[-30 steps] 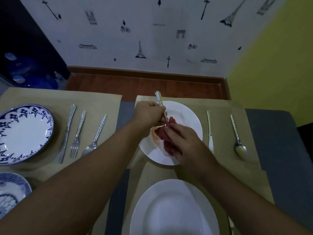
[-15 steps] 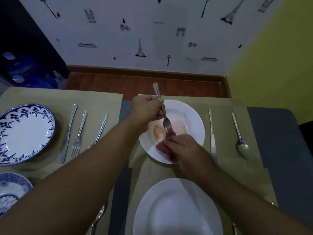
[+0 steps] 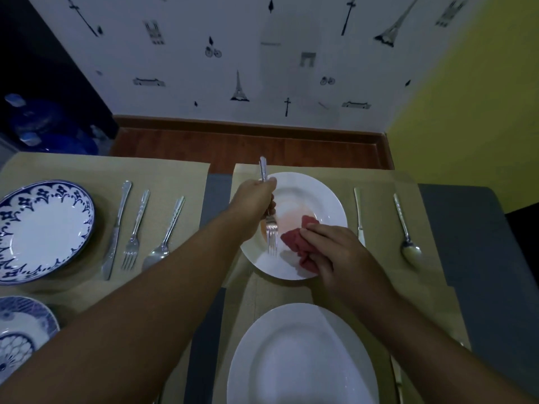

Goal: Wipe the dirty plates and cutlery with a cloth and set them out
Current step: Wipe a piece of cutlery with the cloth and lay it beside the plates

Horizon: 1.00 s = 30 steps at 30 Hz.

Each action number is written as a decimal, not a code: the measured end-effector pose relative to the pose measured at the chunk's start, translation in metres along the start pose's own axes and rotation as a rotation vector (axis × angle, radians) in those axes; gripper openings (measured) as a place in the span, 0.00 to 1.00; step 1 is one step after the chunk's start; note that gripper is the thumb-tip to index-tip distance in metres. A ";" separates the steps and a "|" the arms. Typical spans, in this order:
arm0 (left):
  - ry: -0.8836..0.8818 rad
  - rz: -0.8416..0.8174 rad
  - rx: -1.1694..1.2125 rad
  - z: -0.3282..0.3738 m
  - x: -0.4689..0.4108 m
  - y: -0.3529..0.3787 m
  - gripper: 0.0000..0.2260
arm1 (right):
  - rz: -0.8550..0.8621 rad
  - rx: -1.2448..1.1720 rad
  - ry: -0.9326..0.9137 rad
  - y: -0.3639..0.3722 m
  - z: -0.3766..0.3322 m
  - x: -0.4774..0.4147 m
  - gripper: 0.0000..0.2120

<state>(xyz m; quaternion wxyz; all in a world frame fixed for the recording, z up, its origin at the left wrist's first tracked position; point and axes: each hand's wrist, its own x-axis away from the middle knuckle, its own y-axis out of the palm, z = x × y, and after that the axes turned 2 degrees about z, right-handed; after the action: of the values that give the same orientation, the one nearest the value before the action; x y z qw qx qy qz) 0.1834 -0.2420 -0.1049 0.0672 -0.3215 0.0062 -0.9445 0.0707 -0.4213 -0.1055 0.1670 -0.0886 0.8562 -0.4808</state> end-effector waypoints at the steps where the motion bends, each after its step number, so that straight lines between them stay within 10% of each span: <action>1: -0.013 0.009 0.006 0.000 0.002 0.004 0.09 | 0.004 -0.006 -0.004 0.000 -0.001 -0.001 0.21; 30: 0.139 -0.050 -0.178 -0.002 0.025 -0.003 0.04 | -0.171 -0.176 -0.080 0.015 -0.016 -0.039 0.16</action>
<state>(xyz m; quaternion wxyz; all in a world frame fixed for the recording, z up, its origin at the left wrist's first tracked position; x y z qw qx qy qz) 0.1623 -0.2428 -0.0910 0.0140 -0.2598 0.0864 -0.9617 0.1008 -0.3889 -0.1027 0.1510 -0.1946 0.8771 -0.4124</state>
